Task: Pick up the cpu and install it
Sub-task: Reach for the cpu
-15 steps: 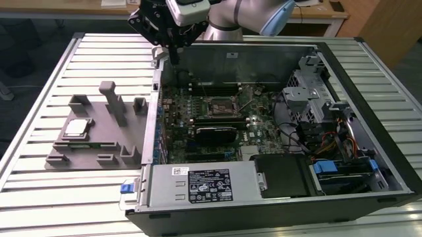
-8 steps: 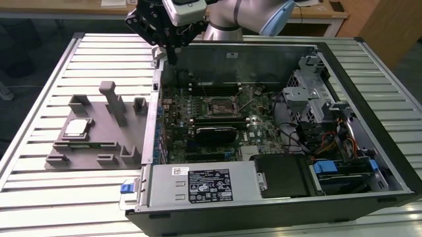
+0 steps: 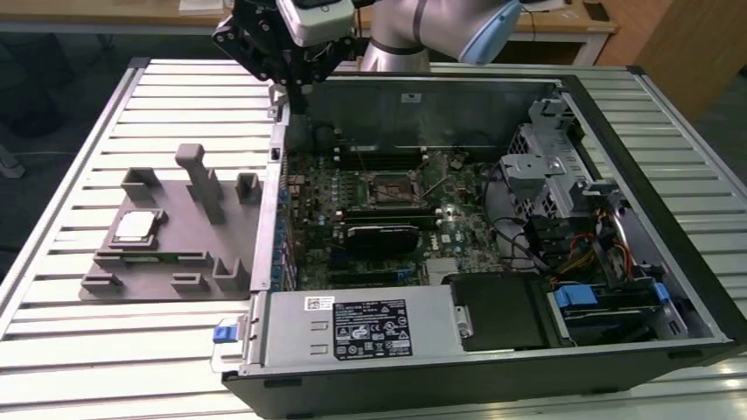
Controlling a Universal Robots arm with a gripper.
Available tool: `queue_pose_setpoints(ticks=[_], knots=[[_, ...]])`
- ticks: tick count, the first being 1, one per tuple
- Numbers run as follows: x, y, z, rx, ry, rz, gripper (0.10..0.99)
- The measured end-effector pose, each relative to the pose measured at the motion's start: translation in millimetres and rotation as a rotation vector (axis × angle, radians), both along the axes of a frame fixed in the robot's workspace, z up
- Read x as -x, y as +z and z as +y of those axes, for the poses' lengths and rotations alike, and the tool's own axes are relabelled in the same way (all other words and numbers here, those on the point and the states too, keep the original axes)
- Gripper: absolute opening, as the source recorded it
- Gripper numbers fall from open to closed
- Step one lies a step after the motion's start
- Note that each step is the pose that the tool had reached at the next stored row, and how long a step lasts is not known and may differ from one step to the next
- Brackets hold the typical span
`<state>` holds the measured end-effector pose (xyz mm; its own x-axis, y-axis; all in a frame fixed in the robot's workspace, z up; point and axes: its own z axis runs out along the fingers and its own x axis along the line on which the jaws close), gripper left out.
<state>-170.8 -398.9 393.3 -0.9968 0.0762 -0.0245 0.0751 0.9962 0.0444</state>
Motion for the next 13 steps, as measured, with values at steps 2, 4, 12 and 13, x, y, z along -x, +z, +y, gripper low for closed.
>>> queue_pose_setpoints(ticks=[2, 4, 12, 13], knots=[[2.8, 0.0, 0.0, 0.000, 0.000, 0.0000, 0.106], [5.3, 0.0, 0.0, 0.000, 0.000, 0.0000, 0.106], [15.6, 0.0, 0.0, 0.000, 0.000, 0.0000, 0.106], [16.8, 0.0, 0.0, 0.000, 0.000, 0.0000, 0.106]])
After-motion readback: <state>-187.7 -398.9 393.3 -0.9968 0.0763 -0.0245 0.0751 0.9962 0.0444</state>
